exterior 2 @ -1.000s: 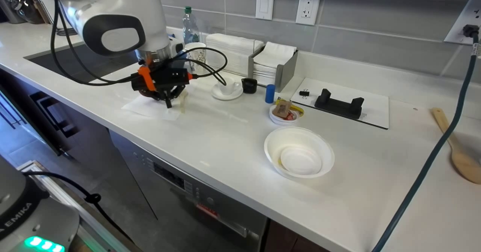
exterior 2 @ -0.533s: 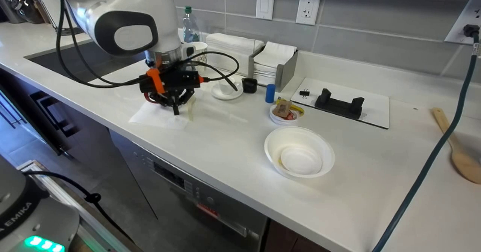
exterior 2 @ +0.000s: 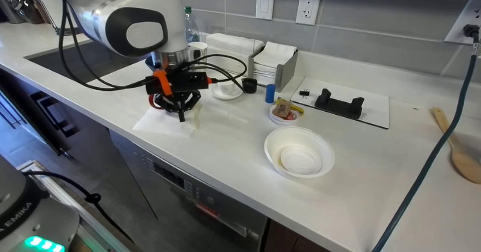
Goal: Slide the paper towel with a cup on it to the right
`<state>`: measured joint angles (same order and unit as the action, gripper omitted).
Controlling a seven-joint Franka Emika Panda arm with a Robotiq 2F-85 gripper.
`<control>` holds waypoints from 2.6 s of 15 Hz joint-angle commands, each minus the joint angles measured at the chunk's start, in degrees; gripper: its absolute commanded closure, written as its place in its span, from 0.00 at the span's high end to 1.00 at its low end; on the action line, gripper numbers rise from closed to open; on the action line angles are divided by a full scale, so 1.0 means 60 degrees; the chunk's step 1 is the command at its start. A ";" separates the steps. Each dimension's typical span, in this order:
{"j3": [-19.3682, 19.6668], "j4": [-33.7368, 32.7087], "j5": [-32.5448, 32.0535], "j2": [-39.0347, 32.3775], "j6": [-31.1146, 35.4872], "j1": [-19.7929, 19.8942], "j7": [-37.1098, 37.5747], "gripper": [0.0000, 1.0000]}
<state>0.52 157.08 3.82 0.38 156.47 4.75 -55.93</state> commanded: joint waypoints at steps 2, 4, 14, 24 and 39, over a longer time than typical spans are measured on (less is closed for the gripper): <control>0.0325 0.0068 -0.1020 -0.0334 0.0182 -0.0005 0.0355 0.00; 0.0391 0.0049 -0.1249 -0.0338 0.0196 0.0023 0.0610 0.00; 0.0785 -0.0003 -0.2775 -0.0366 0.0414 0.0158 0.2033 0.00; 0.0599 0.0042 -0.1561 0.0004 0.0456 -0.0064 0.1126 0.47; 0.0898 0.0081 -0.1304 0.1029 -0.0685 -0.0029 0.0341 1.00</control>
<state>4.84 157.07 -5.56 2.78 155.16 4.51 -50.71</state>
